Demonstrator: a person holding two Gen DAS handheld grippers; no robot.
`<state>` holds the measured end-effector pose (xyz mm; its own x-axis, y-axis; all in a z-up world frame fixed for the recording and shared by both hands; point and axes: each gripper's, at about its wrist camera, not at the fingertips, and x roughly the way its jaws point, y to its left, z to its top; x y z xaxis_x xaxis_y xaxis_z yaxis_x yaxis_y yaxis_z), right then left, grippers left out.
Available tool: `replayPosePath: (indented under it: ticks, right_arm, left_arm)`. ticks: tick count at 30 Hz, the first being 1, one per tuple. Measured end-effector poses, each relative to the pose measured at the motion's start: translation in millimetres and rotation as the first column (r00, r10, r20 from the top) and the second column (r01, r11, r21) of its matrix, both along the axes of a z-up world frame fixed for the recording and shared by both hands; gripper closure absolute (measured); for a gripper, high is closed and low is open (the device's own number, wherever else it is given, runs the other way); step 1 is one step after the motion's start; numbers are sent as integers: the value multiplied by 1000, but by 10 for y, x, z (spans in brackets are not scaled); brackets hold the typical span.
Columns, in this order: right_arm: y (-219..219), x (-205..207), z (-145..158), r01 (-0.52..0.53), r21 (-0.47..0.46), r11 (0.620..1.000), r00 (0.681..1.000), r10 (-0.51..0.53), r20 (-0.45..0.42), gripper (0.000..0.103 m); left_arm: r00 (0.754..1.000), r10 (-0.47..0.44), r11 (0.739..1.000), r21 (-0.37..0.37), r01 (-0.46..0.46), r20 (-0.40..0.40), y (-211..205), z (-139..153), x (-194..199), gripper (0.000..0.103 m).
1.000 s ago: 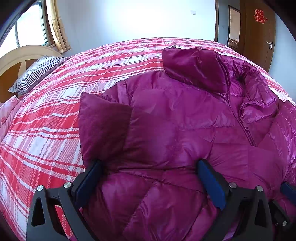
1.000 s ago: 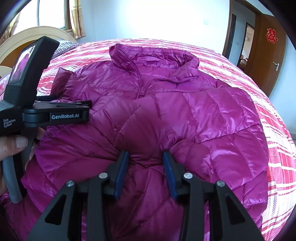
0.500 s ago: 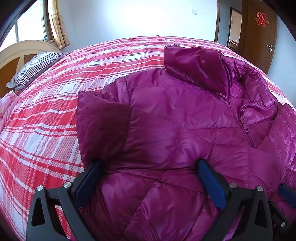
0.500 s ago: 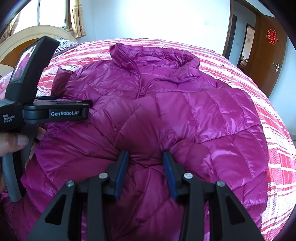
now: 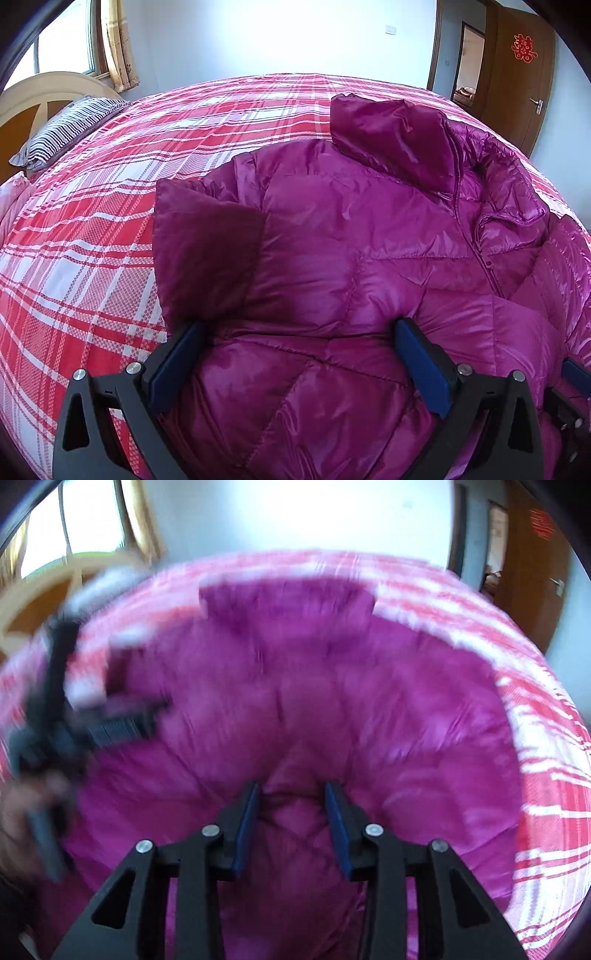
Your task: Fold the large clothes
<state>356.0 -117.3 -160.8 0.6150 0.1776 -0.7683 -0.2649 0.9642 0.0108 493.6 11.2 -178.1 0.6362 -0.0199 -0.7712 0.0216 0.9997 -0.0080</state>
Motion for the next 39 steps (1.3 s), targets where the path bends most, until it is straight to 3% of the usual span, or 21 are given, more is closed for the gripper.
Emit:
replayPosePath:
  ticks: [3,6,9,10,12,16,19,20,21,23,24,26,27,29,32,36,37,39]
  right_arm:
    - [12,-41,-32,8,-23,1000,1000,-8,21,62]
    - [4,-39,-37,7,-30,1000,1000,-6,21,62]
    - [25,-37,-50,6,-37,999,1000,-5,31,62]
    - [32,-28,-56,6,-35,999,999,-4,34,62]
    - [43,-48,-36,5,-24,1000,999,-4,38,62]
    - [43,-96,-25,5,-13,1000,999,-4,44,62]
    - [47,-98,-23,5,-14,1000,999,-4,48,62]
    - [47,-97,-23,4,-15,1000,999,-3,48,62]
    - [44,-95,-22,3,-12,1000,999,-3,47,62]
    - [29,-91,-19,2,-3,1000,999,-2,47,62]
    - [26,-93,-20,1,0,1000,999,-1,47,62]
    - [8,-105,-16,-1,11,1000,999,0,48,62]
    - [5,-110,-14,-1,13,1000,999,0,49,62]
    - [13,-113,-15,-2,12,1000,999,2,53,62]
    - [20,-111,-17,-2,9,1000,999,2,55,62]
    - [24,-106,-20,-3,11,1000,999,2,52,61]
    - [22,-108,-19,-3,12,1000,999,2,52,61]
    - [15,-106,-21,-3,16,1000,999,2,53,61]
  left_arm:
    - [1000,-2,1000,-27,2,2,39,25,-16,1]
    - [999,23,991,-134,-18,38,316,159,-80,1]
    - [984,176,984,9,-176,4,645,175,-77,1]
    - [986,165,985,-40,-165,-4,776,203,-102,1]
    - [975,210,970,-142,-198,78,1105,372,-290,1]
    - [956,265,957,-157,-245,126,1235,611,-390,1]
    - [964,203,978,-77,-192,173,886,757,-290,1]
    - [964,182,982,4,-187,195,735,781,-215,1]
    - [957,193,963,145,-226,215,587,763,-91,1]
    - [945,227,876,374,-304,236,475,602,195,1]
    - [944,237,829,460,-320,230,457,455,347,1]
    - [958,236,796,533,-286,162,523,131,593,1]
    - [960,237,803,527,-279,147,571,41,644,1]
    - [959,258,839,464,-284,120,702,19,706,1]
    - [960,259,849,448,-280,110,710,-5,708,1]
    - [965,246,849,460,-260,93,693,21,768,1]
    - [966,245,837,484,-256,87,705,77,776,1]
    - [950,272,803,507,-313,155,773,255,721,1]
